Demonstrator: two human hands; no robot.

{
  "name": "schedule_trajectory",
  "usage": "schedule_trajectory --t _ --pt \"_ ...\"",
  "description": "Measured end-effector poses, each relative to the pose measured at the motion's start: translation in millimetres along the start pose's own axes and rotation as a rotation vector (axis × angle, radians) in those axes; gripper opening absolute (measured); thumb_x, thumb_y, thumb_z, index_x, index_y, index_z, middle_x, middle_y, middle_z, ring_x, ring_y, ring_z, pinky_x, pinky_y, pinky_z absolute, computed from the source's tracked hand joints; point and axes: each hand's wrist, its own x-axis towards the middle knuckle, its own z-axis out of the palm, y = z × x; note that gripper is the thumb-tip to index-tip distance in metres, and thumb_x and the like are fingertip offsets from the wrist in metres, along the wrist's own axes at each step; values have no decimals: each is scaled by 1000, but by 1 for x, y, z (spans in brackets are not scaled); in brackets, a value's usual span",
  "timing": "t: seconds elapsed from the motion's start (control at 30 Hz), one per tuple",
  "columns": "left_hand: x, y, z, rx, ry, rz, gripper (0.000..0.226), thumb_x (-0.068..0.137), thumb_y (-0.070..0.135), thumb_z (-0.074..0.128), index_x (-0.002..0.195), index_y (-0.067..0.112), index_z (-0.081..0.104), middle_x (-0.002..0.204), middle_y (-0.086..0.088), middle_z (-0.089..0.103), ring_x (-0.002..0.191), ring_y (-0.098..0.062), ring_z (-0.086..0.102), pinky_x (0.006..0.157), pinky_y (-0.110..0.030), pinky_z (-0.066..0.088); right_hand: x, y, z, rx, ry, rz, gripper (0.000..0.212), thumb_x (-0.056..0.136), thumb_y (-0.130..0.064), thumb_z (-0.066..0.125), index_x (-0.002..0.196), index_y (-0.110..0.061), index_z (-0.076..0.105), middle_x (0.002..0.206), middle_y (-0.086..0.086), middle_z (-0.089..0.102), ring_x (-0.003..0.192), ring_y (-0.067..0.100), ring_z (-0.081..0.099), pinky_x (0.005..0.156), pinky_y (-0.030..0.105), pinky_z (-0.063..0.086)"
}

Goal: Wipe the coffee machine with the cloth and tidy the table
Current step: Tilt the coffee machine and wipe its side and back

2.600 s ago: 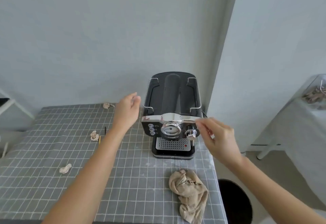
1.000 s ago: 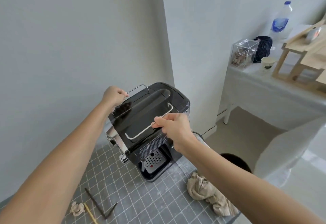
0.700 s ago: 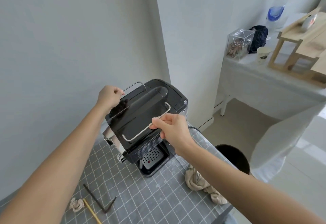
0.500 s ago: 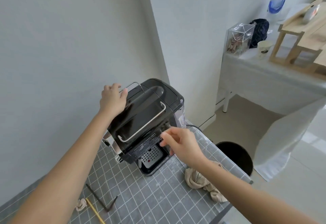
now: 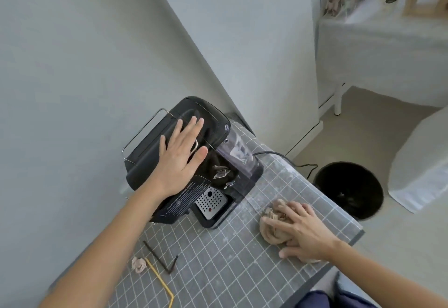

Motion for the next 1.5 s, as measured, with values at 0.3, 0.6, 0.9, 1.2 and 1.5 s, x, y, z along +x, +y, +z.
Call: schedule_trajectory --t 0.3,0.6,0.9,1.2,1.5 --pt "1 5 3 -32 24 -18 56 96 56 15 150 41 11 160 20 6 147 -2 -12 118 -53 -7 18 -12 41 382 477 43 32 101 -51 35 103 -25 55 117 -9 64 127 22 54 106 38 32" --pt "1 5 2 -46 18 -15 54 97 55 15 149 43 12 160 21 7 147 -1 -12 118 -55 -7 72 -11 -51 1596 889 509 40 103 -34 45 143 -32 49 131 -14 61 117 -5 57 103 21 45" --pt "3 5 2 -68 13 -2 52 98 51 17 149 41 17 159 23 8 146 0 -12 117 -57 -8 158 -39 -85 1705 886 478 32 105 -25 38 113 -34 67 107 -15 67 101 5 62 93 30 46" --pt "3 5 3 -69 13 2 50 99 47 18 149 39 21 159 22 9 147 -1 -12 117 -56 -10 135 -65 -116 1674 992 4 32 105 -8 40 132 -8 57 108 9 67 98 20 64 94 36 51" --pt "4 5 3 -71 15 -1 50 99 47 19 148 39 23 159 22 9 147 -1 -11 117 -56 -9 130 -83 -120 1889 1077 63 36 95 -18 36 91 -19 72 119 -21 67 141 10 39 118 23 28"
